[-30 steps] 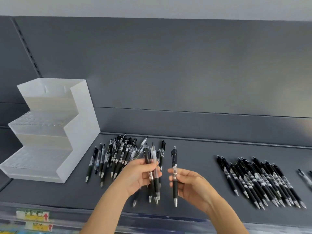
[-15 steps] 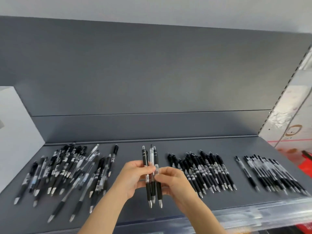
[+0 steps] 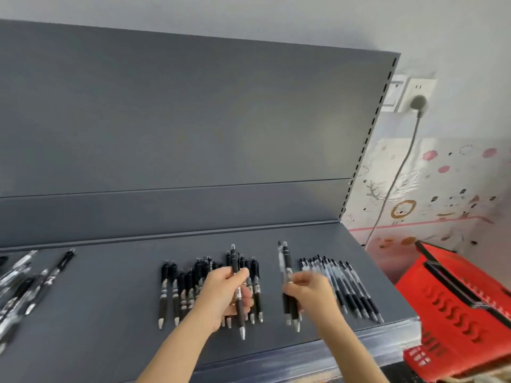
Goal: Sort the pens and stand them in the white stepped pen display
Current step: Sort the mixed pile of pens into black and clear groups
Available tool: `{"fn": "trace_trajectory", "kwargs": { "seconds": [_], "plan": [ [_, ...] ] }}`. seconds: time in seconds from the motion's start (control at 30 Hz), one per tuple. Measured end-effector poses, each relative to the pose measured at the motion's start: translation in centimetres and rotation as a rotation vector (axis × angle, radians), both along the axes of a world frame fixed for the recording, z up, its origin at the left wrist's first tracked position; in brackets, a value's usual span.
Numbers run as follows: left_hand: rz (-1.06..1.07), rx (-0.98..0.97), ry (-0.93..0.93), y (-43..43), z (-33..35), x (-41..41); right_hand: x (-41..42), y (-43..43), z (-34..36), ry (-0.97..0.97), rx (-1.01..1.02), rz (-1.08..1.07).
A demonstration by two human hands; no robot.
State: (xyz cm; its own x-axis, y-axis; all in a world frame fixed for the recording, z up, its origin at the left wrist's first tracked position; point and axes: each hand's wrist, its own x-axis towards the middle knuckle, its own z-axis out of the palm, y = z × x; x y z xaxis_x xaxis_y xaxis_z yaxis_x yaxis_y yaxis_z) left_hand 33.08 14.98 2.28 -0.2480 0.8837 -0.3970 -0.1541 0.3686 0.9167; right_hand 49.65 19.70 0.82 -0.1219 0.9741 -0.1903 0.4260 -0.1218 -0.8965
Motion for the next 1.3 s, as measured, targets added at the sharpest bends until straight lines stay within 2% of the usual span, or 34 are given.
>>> {"fn": "trace_trajectory", "kwargs": {
  "seconds": [0.13, 0.33, 0.43, 0.53, 0.6, 0.73, 0.83, 0.93, 1.1, 1.2, 1.3],
  "plan": [
    [-0.012, -0.033, 0.105, 1.8, -0.8, 2.7, 5.8, 3.6, -1.2, -0.346, 0.134, -0.085],
    [-0.012, -0.048, 0.060, 4.0, -1.7, 5.3, 8.3, 5.9, -2.1, -0.532, 0.065, -0.118],
    [-0.069, -0.066, 0.063, 4.4, -2.0, 6.0, 8.9, 6.2, -2.8, -0.543, 0.069, -0.091],
    [-0.077, -0.087, 0.057, 4.6, -1.6, 5.9, 9.2, 6.3, -2.3, -0.458, 0.118, -0.080],
    [-0.075, -0.084, 0.062, 4.6, -1.3, 5.5, 8.6, 6.1, -1.1, -0.286, 0.094, 0.005],
    [-0.045, -0.048, 0.047, 3.9, -0.4, 4.1, 5.4, 4.7, 0.7, 0.224, -0.247, 0.185],
    [-0.007, -0.020, 0.059, 2.7, 0.3, 2.0, 2.8, 4.3, 0.5, 0.334, -0.361, 0.228],
    [0.078, -0.050, 0.170, 0.8, 0.5, -1.6, -0.4, 3.7, -0.1, 0.218, -0.336, 0.282],
    [0.242, -0.155, 0.602, -1.8, -1.6, -8.4, -6.5, 2.9, -1.7, -0.123, -0.100, 0.371],
    [0.195, -0.211, 0.759, -2.4, -2.7, -9.7, -9.5, 2.2, -2.8, -0.343, 0.083, 0.410],
    [0.127, -0.211, 0.852, -2.2, -3.8, -9.4, -10.6, 1.3, -3.3, -0.454, 0.156, 0.401]
  ]
}}
